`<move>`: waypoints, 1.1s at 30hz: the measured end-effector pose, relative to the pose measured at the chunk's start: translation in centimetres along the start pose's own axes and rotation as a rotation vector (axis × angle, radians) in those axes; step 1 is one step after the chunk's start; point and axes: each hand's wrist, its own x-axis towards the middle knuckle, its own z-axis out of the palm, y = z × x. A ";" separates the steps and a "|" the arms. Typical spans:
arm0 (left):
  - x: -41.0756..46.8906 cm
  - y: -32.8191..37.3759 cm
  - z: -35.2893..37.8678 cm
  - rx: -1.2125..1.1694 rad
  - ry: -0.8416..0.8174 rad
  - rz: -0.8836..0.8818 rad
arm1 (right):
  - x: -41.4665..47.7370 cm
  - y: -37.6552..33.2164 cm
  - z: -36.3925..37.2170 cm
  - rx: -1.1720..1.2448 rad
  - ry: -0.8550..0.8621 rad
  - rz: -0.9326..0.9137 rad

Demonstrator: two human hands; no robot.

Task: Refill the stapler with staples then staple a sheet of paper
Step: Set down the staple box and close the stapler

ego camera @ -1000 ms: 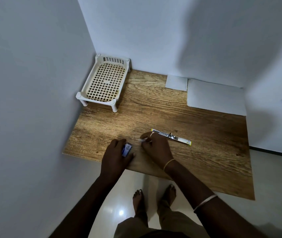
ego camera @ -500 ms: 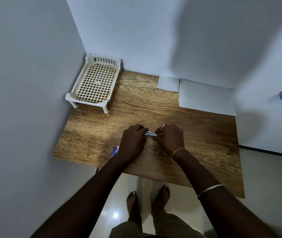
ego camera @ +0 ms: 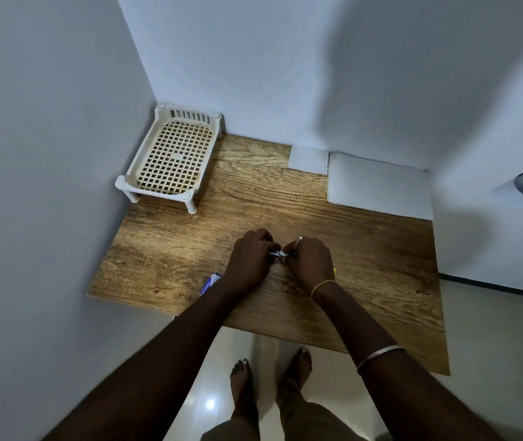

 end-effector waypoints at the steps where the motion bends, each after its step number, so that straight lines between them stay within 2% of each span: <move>1: 0.0 0.0 0.1 -0.008 0.002 -0.004 | 0.0 0.1 0.0 0.009 -0.004 0.001; 10: -0.1 0.0 0.4 -0.066 0.045 -0.023 | 0.1 0.2 -0.3 0.057 -0.014 -0.013; 15: -0.1 -0.1 0.5 -0.061 0.048 -0.045 | -0.7 0.5 0.1 -0.051 0.047 -0.091; 25: -0.3 -0.1 0.6 -0.084 0.050 -0.048 | -1.4 1.4 0.8 -0.015 0.117 -0.108; 33: -1.0 -0.1 0.9 -0.077 0.107 -0.056 | -1.2 1.0 0.5 -0.204 0.068 -0.126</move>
